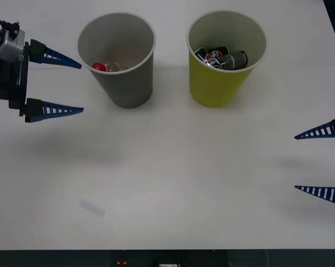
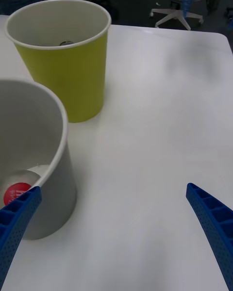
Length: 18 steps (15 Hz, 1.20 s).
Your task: Put the can into the green bin and the plastic bottle into the gray bin
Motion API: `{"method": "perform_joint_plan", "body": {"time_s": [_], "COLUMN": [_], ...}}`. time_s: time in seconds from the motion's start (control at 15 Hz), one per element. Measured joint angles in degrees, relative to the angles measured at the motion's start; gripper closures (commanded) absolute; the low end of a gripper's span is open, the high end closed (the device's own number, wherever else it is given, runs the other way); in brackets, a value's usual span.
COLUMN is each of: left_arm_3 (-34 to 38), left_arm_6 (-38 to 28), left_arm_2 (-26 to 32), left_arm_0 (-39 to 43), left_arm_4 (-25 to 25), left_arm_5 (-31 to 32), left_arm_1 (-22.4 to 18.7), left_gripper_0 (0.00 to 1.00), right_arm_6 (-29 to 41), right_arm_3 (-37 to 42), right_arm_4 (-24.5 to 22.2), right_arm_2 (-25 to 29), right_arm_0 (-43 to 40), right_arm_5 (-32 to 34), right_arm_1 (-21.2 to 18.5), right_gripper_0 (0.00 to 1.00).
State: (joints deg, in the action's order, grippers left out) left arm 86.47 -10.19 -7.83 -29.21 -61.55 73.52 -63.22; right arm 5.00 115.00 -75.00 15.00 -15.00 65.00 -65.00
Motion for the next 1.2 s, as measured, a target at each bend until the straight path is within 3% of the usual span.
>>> {"method": "perform_joint_plan", "body": {"time_s": [0.4, 1.2], "left_arm_3": [0.39, 10.17], "left_arm_6": [11.44, 16.25], "left_arm_2": [6.7, 16.6], "left_arm_0": [9.98, 29.0], "left_arm_4": [1.28, 0.28], "left_arm_5": [7.87, 6.03], "left_arm_1": [-0.06, -0.16], "left_gripper_0": [0.0, 0.0], "right_arm_6": [0.0, -0.01], "right_arm_3": [0.0, 0.0], "right_arm_4": [0.0, 0.0], "right_arm_2": [0.0, 0.0], "right_arm_0": [0.0, 0.0], "right_arm_5": [0.0, 0.0], "right_arm_1": [0.0, 0.0], "right_gripper_0": [0.0, 0.0]}}
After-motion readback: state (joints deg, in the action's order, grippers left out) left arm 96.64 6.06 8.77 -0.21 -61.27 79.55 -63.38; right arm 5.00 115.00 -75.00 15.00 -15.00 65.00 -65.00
